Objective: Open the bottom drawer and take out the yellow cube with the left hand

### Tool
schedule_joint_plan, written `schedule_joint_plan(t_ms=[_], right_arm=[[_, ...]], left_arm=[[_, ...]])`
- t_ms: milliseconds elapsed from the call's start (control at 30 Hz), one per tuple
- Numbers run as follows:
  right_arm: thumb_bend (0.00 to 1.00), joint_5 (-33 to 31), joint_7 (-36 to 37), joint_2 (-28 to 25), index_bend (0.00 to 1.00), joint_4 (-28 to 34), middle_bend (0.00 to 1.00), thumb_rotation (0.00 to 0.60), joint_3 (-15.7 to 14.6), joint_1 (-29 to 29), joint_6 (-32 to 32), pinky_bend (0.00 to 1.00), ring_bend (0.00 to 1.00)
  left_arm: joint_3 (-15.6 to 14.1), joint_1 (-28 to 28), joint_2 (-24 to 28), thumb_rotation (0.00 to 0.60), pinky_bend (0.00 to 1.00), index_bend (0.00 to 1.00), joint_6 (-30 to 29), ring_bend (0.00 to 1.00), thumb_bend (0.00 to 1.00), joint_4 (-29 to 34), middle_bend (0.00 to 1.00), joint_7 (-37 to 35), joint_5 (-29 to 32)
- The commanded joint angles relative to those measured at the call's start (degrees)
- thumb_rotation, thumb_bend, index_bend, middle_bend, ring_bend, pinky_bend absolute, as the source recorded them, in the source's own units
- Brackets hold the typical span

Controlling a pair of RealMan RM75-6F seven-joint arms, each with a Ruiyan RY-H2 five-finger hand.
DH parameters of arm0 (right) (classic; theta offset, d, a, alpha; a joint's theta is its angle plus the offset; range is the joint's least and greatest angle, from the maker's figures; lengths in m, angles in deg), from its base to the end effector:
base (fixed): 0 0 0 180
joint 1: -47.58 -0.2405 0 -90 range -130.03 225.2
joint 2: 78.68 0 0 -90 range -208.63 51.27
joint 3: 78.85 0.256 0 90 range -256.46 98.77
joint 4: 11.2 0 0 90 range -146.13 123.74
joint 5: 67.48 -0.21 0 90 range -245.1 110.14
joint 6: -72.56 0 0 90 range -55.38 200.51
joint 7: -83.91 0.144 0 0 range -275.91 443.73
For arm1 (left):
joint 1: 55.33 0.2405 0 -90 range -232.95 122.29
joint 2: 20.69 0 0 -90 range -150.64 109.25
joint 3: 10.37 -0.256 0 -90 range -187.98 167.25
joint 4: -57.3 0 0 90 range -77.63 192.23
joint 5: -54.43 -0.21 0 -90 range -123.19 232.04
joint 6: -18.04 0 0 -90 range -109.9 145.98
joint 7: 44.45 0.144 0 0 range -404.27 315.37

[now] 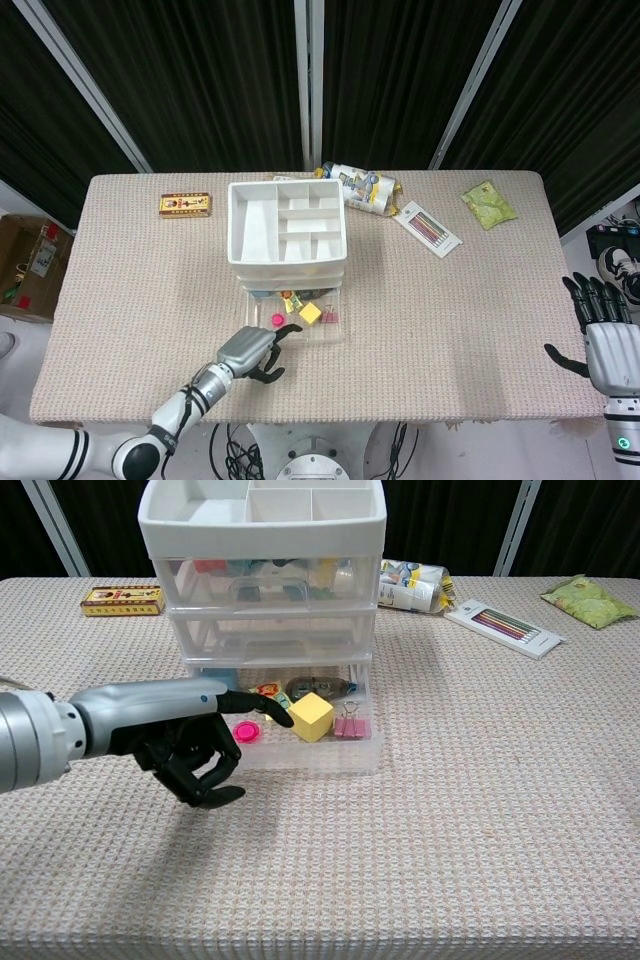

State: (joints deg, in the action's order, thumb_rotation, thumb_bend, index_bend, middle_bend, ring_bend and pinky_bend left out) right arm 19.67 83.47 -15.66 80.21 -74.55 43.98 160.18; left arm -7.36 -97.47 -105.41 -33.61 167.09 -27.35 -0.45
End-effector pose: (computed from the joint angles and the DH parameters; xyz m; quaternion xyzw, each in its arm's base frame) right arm -0.3120 -0.1794 0.1750 0.5898 -0.3561 0.3956 0.6074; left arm -0.1071 0.2428 -0.0368 -0.7428 -0.5364 -0.3309 0.2257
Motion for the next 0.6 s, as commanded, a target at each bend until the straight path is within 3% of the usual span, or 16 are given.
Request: schedule_joint_plan(t_ms=[33,133,233,400,600], right_arm=[[0.06,0.0,0.0,-0.1,0.0,0.0,0.05,0.6,0.0,0.1,0.1,0.0,0.0],[0.06,0.1,0.0,-0.1,0.0,0.0,0.05,0.6,0.0,0.1,0.2,0.0,0.0],[0.06,0.3,0.0,0.0,0.0,0.1,0.05,0.6,-0.1,0.0,0.1,0.0,0.0],[0.06,1.0,-0.1,0.0,0.0,0.1,0.05,0.6,-0.3,0.1,0.5,0.0,0.0],[0.06,0.4,0.6,-0.1,0.0,-0.3,0.05,0.6,-0.4,0.8,0.9,0.0,0.0]], left_arm=[[-0.4,0.6,1.1,0.6,1.0,0.12,-2.3,0.85,0.37,1.5,0.73,1.5,-2.2],[0.2,0.8,2.0,0.6,1.0,0.13,-4.4,0.85,0.36,3.2,0.73,2.2,-4.7],[2.6,-0.3,1.6,0.6,1.0,0.17,-4.8,0.85,0.36,1.9,0.74,1.8,-7.5],[5.8,-4.8,-2.9,0.6,1.0,0.26,-3.3,0.86,0.36,-8.0,0.77,5.5,-8.7],[5.3,-9.0,-7.7,0.6,1.0,0.27,-1.0,0.86,0.33,-17.0,0.78,13.6,-6.9]])
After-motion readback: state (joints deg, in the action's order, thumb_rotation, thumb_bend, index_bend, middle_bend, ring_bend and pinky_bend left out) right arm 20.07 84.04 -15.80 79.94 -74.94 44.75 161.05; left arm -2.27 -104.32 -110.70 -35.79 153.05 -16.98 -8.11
